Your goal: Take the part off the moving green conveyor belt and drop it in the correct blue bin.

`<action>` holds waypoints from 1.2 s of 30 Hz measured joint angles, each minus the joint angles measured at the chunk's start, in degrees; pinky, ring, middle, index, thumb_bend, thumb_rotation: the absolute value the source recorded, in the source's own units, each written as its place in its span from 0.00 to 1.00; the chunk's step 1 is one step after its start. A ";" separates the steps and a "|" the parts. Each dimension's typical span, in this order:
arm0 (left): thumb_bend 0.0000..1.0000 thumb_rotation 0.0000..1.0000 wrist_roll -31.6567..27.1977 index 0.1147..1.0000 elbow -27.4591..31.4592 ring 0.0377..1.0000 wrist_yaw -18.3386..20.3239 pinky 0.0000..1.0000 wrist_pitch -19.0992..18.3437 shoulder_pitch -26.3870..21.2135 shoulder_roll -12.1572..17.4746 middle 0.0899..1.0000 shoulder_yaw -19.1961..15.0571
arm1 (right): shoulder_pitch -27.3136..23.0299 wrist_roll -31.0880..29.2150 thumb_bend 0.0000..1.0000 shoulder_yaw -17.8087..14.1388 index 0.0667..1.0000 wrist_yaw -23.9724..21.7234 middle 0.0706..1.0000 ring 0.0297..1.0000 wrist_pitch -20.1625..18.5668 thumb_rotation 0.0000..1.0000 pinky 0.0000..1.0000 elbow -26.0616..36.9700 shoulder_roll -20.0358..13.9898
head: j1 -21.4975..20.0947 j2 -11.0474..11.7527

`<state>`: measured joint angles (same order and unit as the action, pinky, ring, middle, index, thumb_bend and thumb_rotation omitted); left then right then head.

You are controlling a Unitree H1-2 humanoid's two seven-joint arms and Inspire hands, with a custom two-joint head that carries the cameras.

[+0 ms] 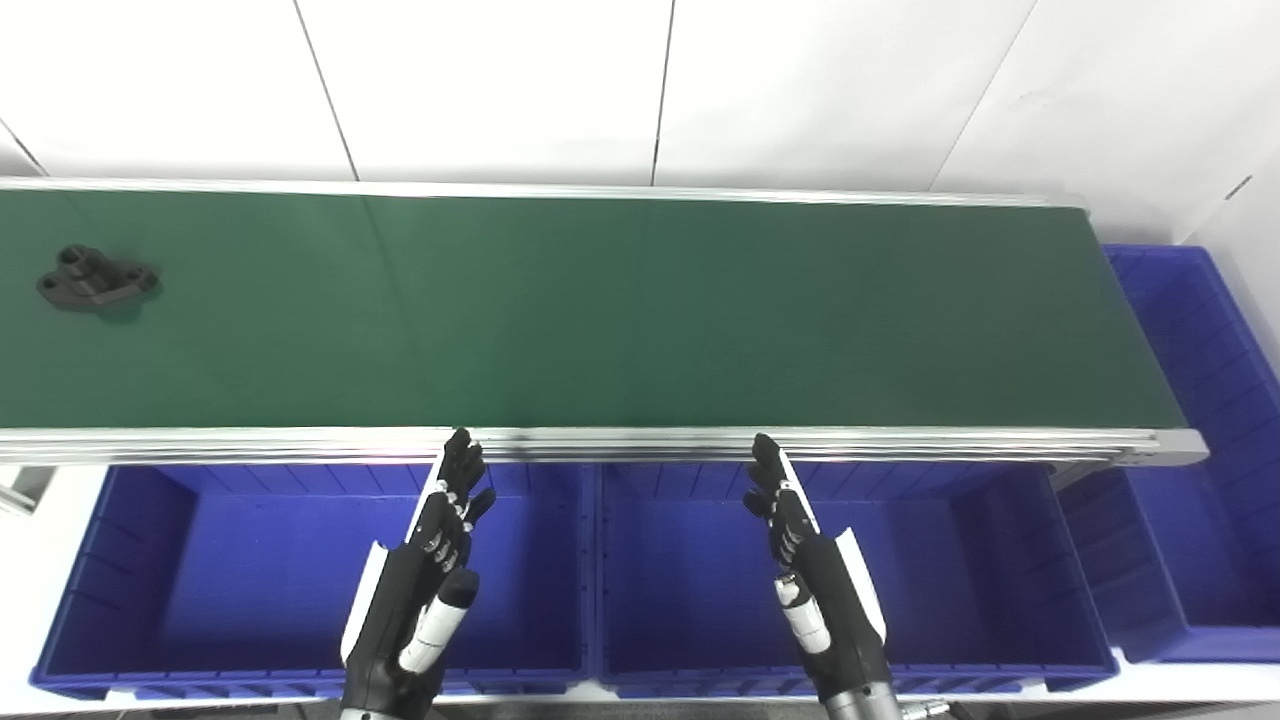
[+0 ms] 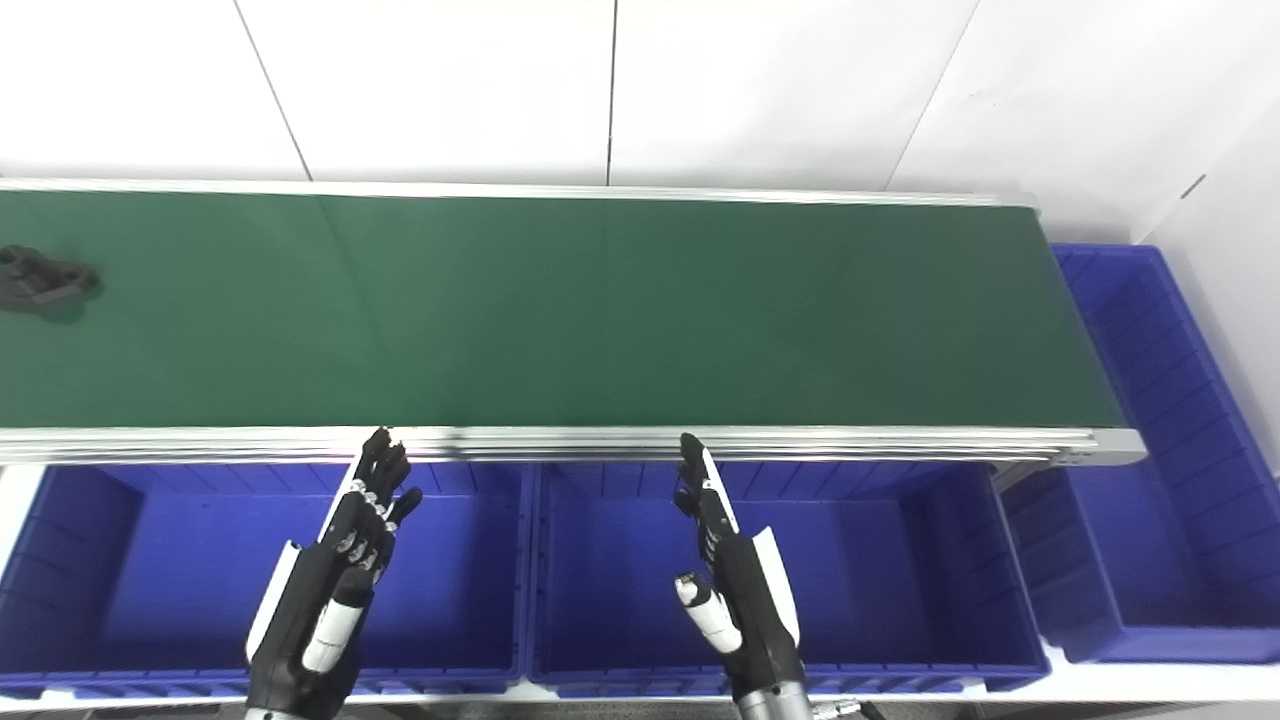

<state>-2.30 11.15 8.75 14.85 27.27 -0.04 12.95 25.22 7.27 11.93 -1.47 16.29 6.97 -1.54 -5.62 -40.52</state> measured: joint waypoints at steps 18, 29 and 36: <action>0.89 0.83 0.07 1.00 -0.03 1.00 0.03 0.95 0.00 -0.06 0.51 1.00 0.29 | 0.02 0.09 0.97 0.17 1.00 -0.01 1.00 0.99 0.00 1.00 0.95 0.00 -0.09 | 0.00 0.09; 0.89 0.83 -0.06 1.00 -0.03 1.00 0.03 0.96 0.00 -0.05 0.66 1.00 0.41 | 0.03 0.10 0.96 0.23 1.00 0.00 1.00 0.99 0.00 1.00 0.95 0.00 -0.13 | -0.09 0.09; 0.91 0.83 -0.04 1.00 -0.03 1.00 0.02 0.95 0.00 -0.05 0.66 1.00 0.42 | 0.02 0.13 0.96 0.26 1.00 0.00 1.00 0.99 0.00 1.00 0.95 0.00 -0.13 | -0.26 0.09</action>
<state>-2.35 11.12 8.77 14.85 27.22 0.62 13.38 25.24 7.40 12.19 -1.47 16.29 6.97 -1.67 -5.89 -40.43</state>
